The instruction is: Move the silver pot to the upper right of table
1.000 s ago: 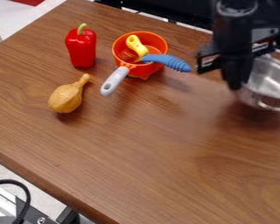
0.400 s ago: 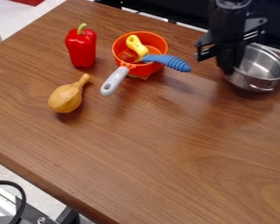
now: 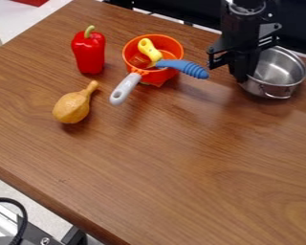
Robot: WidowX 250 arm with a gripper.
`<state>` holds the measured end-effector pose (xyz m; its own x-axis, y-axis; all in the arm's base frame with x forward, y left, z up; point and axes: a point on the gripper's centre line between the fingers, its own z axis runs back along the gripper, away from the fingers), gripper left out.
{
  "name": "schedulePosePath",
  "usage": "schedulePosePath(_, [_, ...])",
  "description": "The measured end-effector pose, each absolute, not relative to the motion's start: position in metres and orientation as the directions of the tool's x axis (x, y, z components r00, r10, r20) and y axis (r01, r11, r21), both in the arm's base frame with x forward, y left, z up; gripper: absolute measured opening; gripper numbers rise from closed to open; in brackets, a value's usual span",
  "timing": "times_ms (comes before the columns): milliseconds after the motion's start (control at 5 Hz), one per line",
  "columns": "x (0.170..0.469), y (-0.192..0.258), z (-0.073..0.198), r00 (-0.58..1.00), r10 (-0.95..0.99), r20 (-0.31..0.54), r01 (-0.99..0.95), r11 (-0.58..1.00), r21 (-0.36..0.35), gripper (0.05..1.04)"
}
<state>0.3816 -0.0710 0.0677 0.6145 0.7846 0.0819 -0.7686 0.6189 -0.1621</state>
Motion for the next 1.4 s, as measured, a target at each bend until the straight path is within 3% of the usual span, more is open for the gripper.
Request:
schedulePosePath(400, [0.373,-0.058,0.069,0.615,0.788,0.011,-0.782,0.613,-0.113,0.067])
schedulePosePath(600, [0.368,-0.052,0.068,0.613,0.79,-0.009,-0.787,0.611,-0.085,0.191])
schedulePosePath(800, [0.369,-0.046,0.073,0.599,0.8,0.01,-0.797,0.598,-0.089,0.404])
schedulePosePath(1200, [0.366,-0.041,0.104,0.612,0.79,0.045,-0.783,0.612,-0.113,0.937])
schedulePosePath(1400, [0.357,-0.04,0.12,0.637,0.771,0.016,-0.764,0.633,-0.12,1.0])
